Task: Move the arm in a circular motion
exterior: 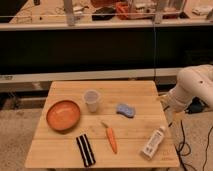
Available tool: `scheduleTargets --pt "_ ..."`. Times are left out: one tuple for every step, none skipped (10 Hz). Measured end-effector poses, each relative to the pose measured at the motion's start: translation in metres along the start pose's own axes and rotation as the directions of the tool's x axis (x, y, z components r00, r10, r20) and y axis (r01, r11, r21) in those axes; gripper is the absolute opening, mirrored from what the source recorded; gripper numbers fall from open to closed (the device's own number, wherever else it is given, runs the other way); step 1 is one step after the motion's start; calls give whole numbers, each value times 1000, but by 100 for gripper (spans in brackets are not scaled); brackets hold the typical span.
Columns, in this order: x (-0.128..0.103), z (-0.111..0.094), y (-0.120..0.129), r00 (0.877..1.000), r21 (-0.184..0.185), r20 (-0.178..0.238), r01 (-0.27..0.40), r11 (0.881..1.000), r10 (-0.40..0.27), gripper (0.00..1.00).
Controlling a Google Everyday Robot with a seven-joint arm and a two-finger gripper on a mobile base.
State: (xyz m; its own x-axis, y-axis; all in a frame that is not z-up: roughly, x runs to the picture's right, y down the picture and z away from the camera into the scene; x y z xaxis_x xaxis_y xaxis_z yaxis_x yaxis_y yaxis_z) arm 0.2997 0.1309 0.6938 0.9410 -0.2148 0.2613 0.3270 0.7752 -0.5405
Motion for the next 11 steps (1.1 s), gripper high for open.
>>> scheduleTargets --pt "-12 0 5 1000 -2 1 2 1000 -2 80" --pt "-33 2 7 1000 -5 2 6 1000 -6 80" --pt "-54 3 5 1000 -7 3 8 1000 -8 80" --pt "-74 4 3 1000 -9 2 12 1000 -12 80" --pt "-100 6 -1 1000 -14 2 21 1000 -21 80" --pt "-126 8 -5 1000 -20 0 30 999 -30 80" --pt "-155 10 -11 999 -28 -5 41 999 -41 80" --pt "-173 11 -15 999 -35 -8 47 998 -48 80" --pt "-201 11 -24 998 -41 -11 60 997 -60 80" --pt "-228 11 -34 997 -50 -17 77 996 -78 80" --pt "-241 11 -42 996 -45 -15 87 995 -88 80"
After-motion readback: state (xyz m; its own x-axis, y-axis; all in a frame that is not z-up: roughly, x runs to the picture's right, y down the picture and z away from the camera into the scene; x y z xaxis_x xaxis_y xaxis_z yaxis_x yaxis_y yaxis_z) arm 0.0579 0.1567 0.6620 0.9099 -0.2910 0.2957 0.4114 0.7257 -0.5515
